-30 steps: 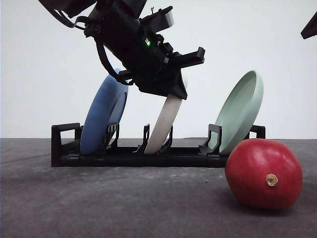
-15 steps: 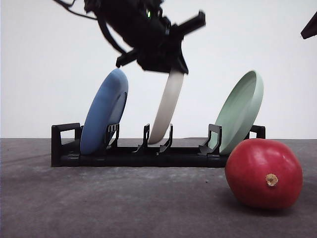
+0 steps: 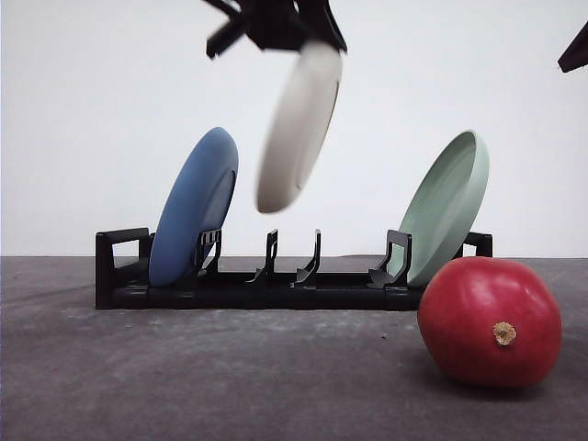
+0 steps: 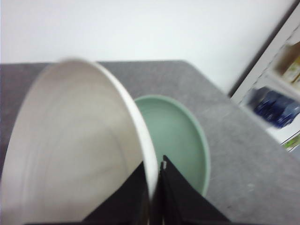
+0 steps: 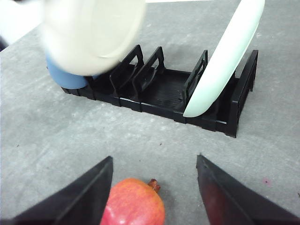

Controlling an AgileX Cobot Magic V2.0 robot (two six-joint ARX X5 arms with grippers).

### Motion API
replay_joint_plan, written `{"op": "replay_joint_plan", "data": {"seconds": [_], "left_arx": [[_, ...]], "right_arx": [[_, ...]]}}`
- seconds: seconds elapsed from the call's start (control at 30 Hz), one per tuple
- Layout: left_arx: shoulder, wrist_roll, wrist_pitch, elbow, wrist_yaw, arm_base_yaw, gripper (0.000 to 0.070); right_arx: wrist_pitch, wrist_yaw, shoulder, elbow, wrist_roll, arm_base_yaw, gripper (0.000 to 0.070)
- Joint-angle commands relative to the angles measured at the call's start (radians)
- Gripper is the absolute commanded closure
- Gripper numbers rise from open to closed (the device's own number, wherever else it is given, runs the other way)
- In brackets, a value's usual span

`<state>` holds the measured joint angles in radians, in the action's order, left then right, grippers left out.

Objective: Place pomegranate in white plate

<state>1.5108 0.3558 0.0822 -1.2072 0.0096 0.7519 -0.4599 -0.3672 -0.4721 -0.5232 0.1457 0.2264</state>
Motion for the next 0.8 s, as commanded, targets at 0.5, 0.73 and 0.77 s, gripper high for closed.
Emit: {"op": "replay_joint_plan", "data": {"seconds": [0.5,0.73,0.77], "left_arx": [[-0.303,0.185,0.421,0.382,0.07,0.042,0.069],[-0.454,0.175,0.483,0.595,0.068,0.063,0.069],[-0.476,0.163,0.482,0.62,0.068,0.069,0.069]], "right_arx": [[0.01,-0.003,-0.003,-0.018,-0.008,0.003,0.0343],[0.01,-0.003,-0.003,-0.018,-0.008,0.003,0.0343],[0.01,-0.003,-0.003,-0.018,-0.008,0.003,0.0343]]}}
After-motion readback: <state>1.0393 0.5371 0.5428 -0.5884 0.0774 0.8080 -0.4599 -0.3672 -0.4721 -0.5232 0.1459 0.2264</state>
